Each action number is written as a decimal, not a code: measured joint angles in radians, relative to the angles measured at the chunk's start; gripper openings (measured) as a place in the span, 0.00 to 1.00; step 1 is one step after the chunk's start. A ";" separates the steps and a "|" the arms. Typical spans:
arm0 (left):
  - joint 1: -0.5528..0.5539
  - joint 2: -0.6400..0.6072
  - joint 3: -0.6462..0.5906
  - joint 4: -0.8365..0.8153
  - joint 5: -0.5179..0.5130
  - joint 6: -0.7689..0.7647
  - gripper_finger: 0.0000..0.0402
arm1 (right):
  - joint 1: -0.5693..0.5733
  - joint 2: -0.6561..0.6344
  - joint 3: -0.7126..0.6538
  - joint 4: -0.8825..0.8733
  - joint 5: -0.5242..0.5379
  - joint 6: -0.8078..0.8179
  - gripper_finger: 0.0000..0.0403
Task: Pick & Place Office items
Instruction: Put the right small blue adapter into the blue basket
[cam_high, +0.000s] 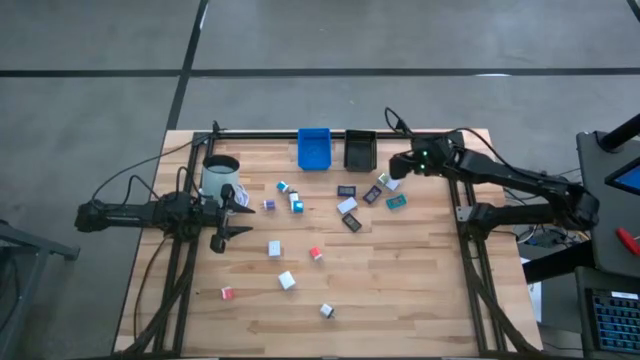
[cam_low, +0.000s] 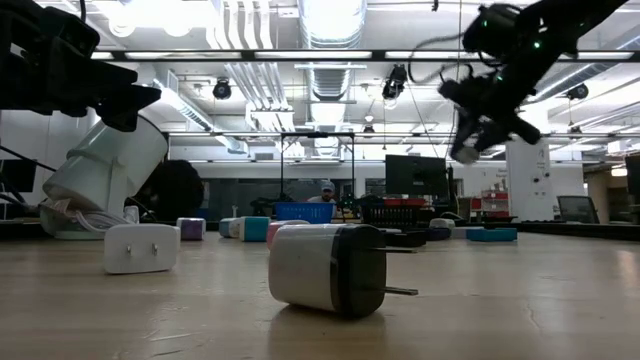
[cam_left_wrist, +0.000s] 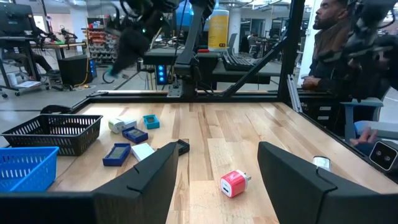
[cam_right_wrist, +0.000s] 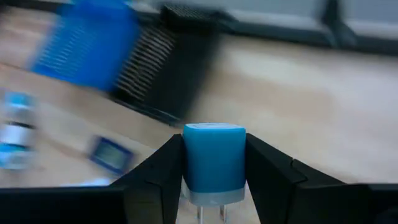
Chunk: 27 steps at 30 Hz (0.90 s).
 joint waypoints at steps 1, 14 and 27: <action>0.000 0.000 0.000 0.000 0.000 0.000 0.57 | 0.005 0.004 0.000 0.052 -0.001 -0.026 0.35; 0.000 0.000 0.000 0.000 0.000 0.000 0.57 | 0.006 0.240 0.000 0.683 -0.099 -0.433 0.35; 0.000 0.000 0.000 0.000 0.000 0.000 0.57 | 0.004 0.565 0.026 1.052 -0.214 -0.529 0.35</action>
